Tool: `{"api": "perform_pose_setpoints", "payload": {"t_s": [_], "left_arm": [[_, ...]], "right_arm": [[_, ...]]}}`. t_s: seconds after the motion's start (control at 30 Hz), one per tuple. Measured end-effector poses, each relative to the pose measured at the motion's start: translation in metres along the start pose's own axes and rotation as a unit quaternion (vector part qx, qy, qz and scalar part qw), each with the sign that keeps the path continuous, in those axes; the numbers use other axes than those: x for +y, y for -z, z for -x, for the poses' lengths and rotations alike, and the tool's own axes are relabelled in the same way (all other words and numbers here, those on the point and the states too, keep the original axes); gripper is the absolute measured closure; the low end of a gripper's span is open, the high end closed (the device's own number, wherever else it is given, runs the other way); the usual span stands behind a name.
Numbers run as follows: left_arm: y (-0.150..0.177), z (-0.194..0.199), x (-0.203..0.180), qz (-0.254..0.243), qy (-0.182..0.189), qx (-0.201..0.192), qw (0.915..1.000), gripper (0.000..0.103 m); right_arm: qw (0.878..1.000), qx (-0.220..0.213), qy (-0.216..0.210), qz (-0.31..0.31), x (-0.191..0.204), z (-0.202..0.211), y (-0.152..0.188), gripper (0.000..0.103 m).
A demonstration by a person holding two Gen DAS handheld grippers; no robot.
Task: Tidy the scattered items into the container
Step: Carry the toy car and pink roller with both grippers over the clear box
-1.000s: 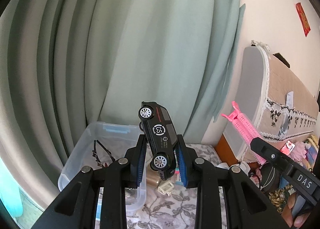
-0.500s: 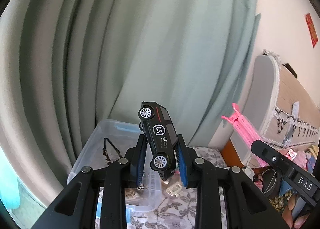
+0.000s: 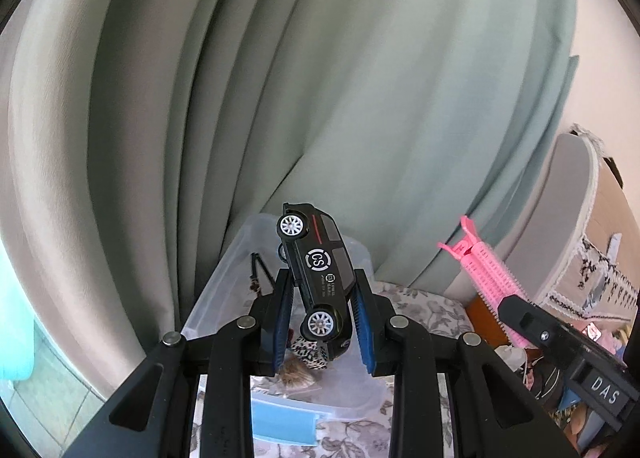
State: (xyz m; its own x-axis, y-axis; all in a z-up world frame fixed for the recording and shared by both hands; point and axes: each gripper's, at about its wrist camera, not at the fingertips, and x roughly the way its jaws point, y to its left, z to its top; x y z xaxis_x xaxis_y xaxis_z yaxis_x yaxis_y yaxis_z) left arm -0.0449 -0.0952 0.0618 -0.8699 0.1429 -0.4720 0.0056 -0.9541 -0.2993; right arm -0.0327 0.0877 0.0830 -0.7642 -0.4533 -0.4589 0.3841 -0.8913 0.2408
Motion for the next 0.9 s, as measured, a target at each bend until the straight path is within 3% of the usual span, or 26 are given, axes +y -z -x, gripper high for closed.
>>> {"api": "perform_pose_setpoints", "payload": {"t_s": [0.5,0.9], "left_arm": [[0.019,-0.033,0.04,0.039,-0.018,0.05,0.9978,0.073],[0.037,-0.061,0.04,0.045,-0.021,0.094,0.9943,0.073]], "right_arm": [[0.996,0.089,-0.006,0.022,0.024,-0.066,0.028,0.077],[0.989,0.149,0.008,0.007,0.009,-0.106,0.049,0.077]]}}
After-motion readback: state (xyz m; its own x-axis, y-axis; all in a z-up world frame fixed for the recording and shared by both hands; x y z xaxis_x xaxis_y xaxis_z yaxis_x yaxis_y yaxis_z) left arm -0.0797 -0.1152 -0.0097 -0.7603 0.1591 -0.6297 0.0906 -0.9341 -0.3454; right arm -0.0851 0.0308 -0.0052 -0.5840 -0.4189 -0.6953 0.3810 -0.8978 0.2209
